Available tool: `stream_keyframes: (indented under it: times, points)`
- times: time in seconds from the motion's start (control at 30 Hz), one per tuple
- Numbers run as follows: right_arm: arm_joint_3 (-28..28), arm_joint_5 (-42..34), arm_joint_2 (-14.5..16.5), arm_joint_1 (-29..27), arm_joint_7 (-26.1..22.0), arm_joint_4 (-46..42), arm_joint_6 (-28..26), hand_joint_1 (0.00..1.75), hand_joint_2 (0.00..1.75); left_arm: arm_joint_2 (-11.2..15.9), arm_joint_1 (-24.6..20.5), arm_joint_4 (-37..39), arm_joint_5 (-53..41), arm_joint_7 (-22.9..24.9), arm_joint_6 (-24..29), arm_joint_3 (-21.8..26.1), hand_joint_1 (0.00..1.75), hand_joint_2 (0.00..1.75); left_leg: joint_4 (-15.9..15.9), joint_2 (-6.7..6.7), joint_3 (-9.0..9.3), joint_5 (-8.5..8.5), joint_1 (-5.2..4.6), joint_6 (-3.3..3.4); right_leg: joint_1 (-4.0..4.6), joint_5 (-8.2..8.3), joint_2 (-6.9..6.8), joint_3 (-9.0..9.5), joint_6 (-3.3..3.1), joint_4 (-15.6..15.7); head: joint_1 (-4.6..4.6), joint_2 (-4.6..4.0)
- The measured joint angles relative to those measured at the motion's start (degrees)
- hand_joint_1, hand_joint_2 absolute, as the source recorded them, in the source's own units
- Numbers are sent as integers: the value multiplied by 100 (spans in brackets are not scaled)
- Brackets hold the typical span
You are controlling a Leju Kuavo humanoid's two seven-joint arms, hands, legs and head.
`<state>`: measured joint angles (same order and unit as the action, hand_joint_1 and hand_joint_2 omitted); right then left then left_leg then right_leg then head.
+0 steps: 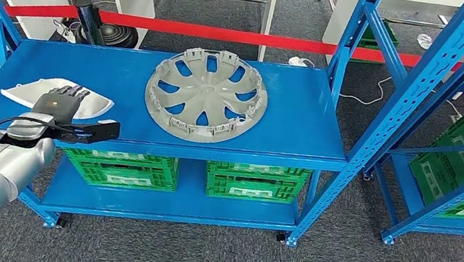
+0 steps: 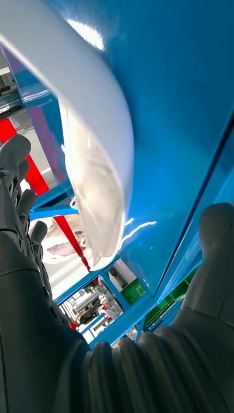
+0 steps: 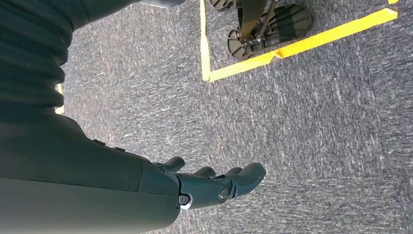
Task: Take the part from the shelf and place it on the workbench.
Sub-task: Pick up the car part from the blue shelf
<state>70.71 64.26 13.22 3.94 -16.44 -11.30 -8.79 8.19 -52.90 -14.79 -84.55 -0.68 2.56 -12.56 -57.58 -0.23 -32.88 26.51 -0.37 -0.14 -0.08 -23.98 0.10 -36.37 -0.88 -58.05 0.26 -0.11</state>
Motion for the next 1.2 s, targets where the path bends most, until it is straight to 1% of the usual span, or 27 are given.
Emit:
stream_keyframes:
  times: [0.1,0.13,0.17,0.23,0.27,0.3,0.4,0.5,0.9,1.2]
  points:
    - [2,0,0,-1,0,0,-42,0,175,-45,72,-19,14,91,375,11,0,175,0,1,-1,0,0,0,0,0,0,-1,0,0,0,0]
    - [3,0,0,0,1,0,-56,0,175,-61,98,-26,19,132,522,19,8,175,0,0,-1,0,0,0,0,0,0,-1,0,0,0,0]
    - [4,0,0,0,2,0,-64,0,175,-79,128,-32,28,177,658,30,22,175,0,0,-1,0,0,0,0,0,0,-1,0,0,0,0]
    - [6,0,0,0,7,0,-75,0,175,-116,200,-37,44,283,918,55,106,175,0,1,-1,0,0,0,0,0,0,-1,0,0,0,0]
    - [8,0,0,0,10,0,-80,0,175,-134,240,-42,49,335,1060,67,141,175,0,1,-1,0,0,0,0,0,1,-2,0,0,0,0]
    - [9,0,0,-1,10,0,-85,0,175,-152,277,-46,49,378,1211,79,170,175,0,1,-2,0,0,0,0,0,1,-2,0,0,0,0]
    - [14,0,0,-2,0,0,-98,0,175,-193,350,-50,49,427,1575,117,175,175,0,1,-2,0,0,0,0,0,0,-3,0,0,0,0]
    - [17,0,0,-5,-2,0,-124,0,175,-225,373,-48,26,462,1660,147,175,175,0,1,-3,0,0,0,0,0,0,-4,0,0,0,0]
    - [25,-2,0,-10,15,0,-169,0,175,-270,372,-44,-45,581,1302,151,175,175,0,3,-3,0,0,0,0,0,1,-5,0,0,0,0]
    - [28,-11,0,-9,15,0,-189,0,175,-284,371,-44,-45,608,1212,155,175,175,0,3,-4,0,0,0,0,0,1,-6,0,0,0,0]
